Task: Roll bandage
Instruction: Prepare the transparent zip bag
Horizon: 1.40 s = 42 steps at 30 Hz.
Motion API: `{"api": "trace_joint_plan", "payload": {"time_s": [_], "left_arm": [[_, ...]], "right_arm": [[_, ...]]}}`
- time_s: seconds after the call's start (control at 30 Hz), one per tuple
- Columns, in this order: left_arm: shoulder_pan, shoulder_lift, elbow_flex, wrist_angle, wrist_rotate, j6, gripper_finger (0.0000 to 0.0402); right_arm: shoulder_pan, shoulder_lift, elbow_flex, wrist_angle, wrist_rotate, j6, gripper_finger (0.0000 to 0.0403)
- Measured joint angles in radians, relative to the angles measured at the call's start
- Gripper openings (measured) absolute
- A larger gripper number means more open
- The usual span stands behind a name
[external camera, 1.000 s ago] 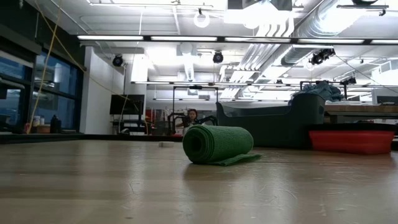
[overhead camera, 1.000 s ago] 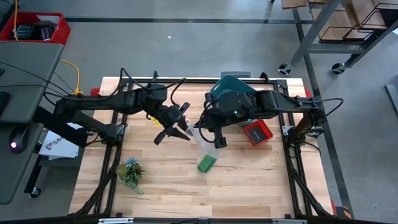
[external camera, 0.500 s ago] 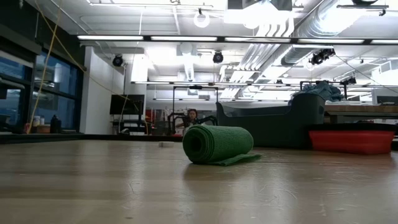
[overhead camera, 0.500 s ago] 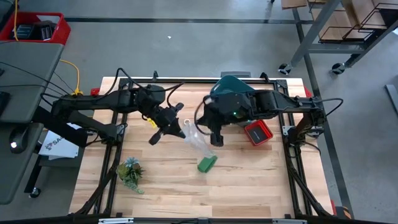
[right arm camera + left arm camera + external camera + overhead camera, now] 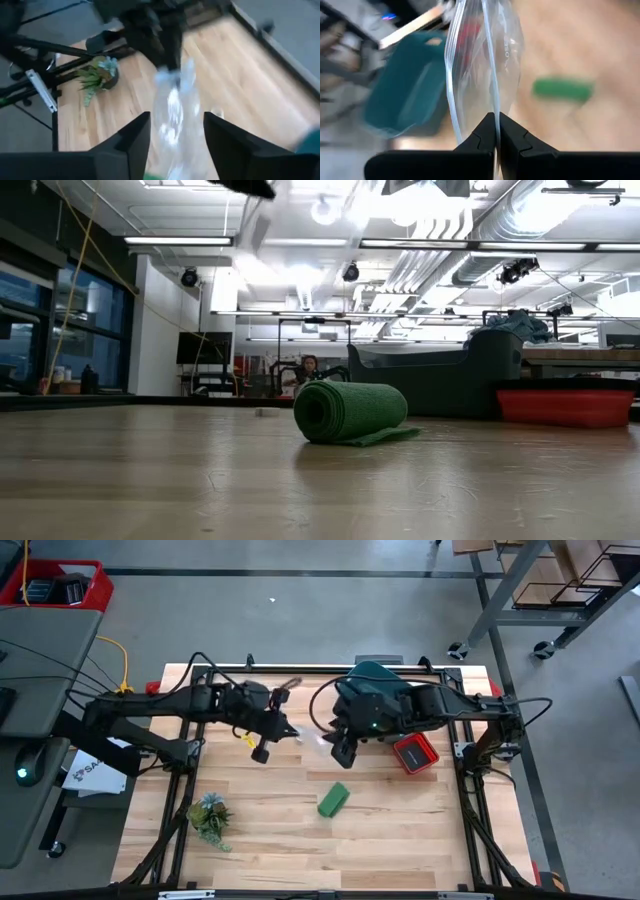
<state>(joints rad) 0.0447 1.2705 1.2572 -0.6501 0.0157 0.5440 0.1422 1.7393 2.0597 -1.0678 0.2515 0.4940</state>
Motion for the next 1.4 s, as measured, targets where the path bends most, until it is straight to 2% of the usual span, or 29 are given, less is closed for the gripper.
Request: {"api": "trace_joint_plan", "payload": {"time_s": [0.1, 0.2, 0.37, 0.5, 0.63, 0.73, 0.93, 1.03, 1.4], "left_arm": [[-0.044, 0.0, 0.0, -0.049, -0.151, 0.177, 0.0], [-0.081, 0.011, -0.001, -0.058, -0.178, 0.272, 0.0], [-0.156, 0.069, -0.001, -0.024, -0.185, 0.398, 0.0], [-0.203, 0.136, -0.001, 0.031, -0.29, 0.516, 0.0], [-0.213, 0.176, -0.001, 0.102, -0.373, 0.594, 0.0], [-0.211, 0.18, -0.001, 0.156, -0.42, 0.581, 0.0], [-0.211, 0.164, -0.001, 0.203, -0.44, 0.588, 0.0], [-0.217, 0.163, -0.001, 0.228, -0.44, 0.587, 0.0], [-0.223, 0.164, -0.001, 0.349, -0.421, 0.594, 0.0]], "right_arm": [[-0.012, 0.0, 0.0, -0.126, -0.012, 0.16, 0.0182], [-0.023, 0.0, 0.0, -0.199, -0.012, 0.282, 0.0183], [-0.062, 0.007, 0.0, -0.105, -0.098, 0.373, 0.0183], [-0.09, 0.05, 0.0, -0.021, -0.229, 0.381, 0.0183], [-0.088, 0.089, 0.0, 0.01, -0.297, 0.369, 0.0183], [-0.077, 0.108, -0.001, -0.025, -0.286, 0.362, 0.0183], [-0.063, 0.106, 0.0, -0.055, -0.223, 0.388, 0.0183], [-0.062, 0.108, -0.001, -0.068, -0.175, 0.396, 0.0183], [-0.062, 0.107, 0.0, -0.09, -0.142, 0.403, 0.0178]]}}
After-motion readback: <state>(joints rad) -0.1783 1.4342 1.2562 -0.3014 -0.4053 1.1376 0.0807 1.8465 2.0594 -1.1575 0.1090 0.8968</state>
